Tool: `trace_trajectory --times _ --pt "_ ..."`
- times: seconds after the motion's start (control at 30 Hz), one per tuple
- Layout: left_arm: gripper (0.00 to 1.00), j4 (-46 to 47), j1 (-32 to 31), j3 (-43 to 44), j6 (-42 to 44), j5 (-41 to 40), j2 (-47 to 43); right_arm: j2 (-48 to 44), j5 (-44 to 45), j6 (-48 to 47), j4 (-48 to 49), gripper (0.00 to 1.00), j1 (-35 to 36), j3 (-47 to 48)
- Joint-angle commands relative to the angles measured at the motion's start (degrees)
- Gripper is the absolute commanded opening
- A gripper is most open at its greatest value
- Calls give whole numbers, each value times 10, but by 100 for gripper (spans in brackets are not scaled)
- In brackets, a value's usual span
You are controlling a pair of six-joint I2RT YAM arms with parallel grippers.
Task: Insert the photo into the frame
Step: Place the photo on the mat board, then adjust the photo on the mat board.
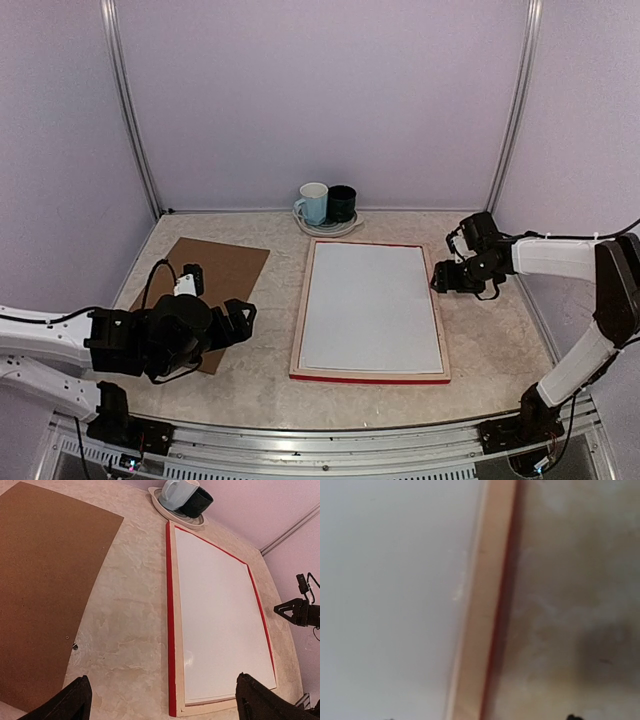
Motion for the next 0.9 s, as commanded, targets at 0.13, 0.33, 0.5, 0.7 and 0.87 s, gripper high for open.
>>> trace_trajectory --times 0.13,0.33,0.5,0.7,0.87 --pt "99 80 61 45 139 94 99 -30 60 24 3 80 17 -37" --pt "99 96 75 113 212 97 204 -74 87 57 -9 84 47 -91" --pt "99 136 102 145 245 152 269 -112 101 109 -8 94 83 -141" --pt "99 144 119 185 270 187 343 -121 140 170 -43 99 151 -154" --pt "97 170 130 195 276 213 369 -138 178 229 -71 99 189 -166"
